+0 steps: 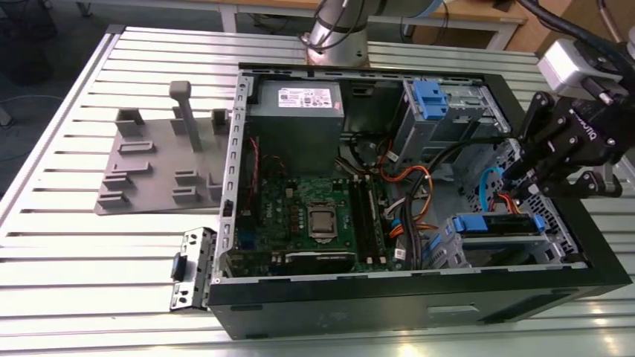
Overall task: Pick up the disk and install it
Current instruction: 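Insert the second disk wire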
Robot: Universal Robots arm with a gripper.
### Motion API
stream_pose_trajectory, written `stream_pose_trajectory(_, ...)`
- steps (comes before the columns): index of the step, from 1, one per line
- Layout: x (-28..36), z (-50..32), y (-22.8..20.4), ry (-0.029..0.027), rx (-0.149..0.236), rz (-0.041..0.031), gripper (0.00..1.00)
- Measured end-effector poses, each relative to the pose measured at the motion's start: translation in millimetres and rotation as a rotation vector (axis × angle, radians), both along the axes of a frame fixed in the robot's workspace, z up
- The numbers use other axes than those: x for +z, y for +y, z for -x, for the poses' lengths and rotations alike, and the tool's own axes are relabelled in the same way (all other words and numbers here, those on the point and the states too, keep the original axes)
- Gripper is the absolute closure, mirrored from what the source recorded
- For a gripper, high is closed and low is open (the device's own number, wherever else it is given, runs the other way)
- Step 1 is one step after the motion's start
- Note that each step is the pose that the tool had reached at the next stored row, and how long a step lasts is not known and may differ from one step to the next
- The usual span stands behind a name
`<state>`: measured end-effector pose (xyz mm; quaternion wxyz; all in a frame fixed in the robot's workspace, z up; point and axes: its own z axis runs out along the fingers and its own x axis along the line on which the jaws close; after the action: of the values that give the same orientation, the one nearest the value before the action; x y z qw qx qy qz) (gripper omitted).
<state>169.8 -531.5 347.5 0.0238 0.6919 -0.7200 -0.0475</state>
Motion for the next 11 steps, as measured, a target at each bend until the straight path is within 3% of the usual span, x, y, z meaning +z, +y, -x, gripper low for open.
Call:
stream_pose_trajectory(8,-0.7,0.0,0.0,0.0,0.0,0.0001,0.66)
stream_pose_trajectory(10,-0.7,0.0,0.0,0.0,0.0,0.0001,0.78)
stream_pose_trajectory(11,-0.7,0.0,0.0,0.0,0.0,0.0001,0.78)
